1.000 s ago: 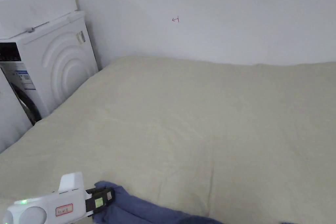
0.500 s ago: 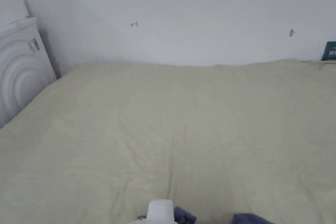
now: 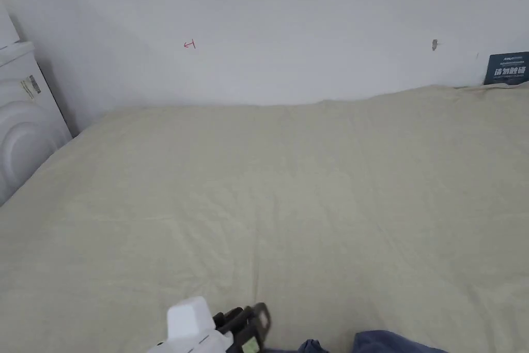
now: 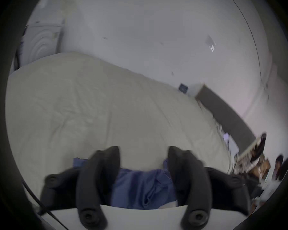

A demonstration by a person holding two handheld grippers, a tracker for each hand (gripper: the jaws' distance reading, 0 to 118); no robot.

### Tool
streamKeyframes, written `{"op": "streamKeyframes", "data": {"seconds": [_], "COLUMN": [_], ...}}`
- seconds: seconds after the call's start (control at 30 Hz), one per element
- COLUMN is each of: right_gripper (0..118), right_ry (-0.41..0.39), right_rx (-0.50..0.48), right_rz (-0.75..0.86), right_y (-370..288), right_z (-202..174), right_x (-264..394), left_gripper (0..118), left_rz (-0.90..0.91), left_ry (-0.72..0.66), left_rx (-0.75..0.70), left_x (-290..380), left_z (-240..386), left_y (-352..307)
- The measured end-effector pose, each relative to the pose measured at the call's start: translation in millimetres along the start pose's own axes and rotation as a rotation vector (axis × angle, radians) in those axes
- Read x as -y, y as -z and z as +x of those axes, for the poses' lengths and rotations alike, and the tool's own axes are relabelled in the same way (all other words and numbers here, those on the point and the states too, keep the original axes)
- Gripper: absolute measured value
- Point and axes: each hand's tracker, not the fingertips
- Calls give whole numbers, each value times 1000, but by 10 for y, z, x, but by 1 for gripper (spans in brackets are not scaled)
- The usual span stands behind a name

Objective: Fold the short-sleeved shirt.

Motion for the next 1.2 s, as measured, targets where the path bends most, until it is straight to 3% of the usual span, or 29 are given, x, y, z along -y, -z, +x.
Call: {"op": "streamKeyframes", "data": {"seconds": [0.03,0.2,0.27,0.43,0.53,0.7,0.77,0.87,0.93,0.97,1.1,1.2], "right_gripper": [0,0,0,0,0,0,0,0,0,0,0,0], "right_ry": [2,-12,-37,-22,-4,3,-3,-26,-31,-34,-42,-39], "right_rx": [-9,-13,0,21,22,11,1,-19,-35,-46,-65,-70], "right_rz": [0,-8,-5,-11,-12,-16,-13,11,7,6,1,-7], "right_y": [5,9,-14,-5,0,10,-7,-30,-7,5,43,51], "right_z": [-7,-45,-52,26,44,3,-36,-96,-118,-133,-196,-216], "right_x": [0,3,-3,-5,-4,-6,-21,-66,-95,-101,-93,-72], "left_gripper": [18,14,14,14,11,11,11,10,14,22,118,117], "left_rz": [-23,-292,-302,-366,-353,-340,-369,-200,-125,-87,-94,-127], "left_ry": [-14,-81,-123,24,116,158,85,-17,-51,-93,-236,-358], "left_rx": [-20,74,168,111,63,73,101,172,133,112,22,-5], "left_x": [57,659,833,1036,1093,1098,960,592,345,247,150,337], "left_z": [-49,-83,-5,257,323,359,301,62,-230,-416,-1103,-1382], "left_y": [56,525,592,850,910,890,815,369,90,-32,-172,-98]}}
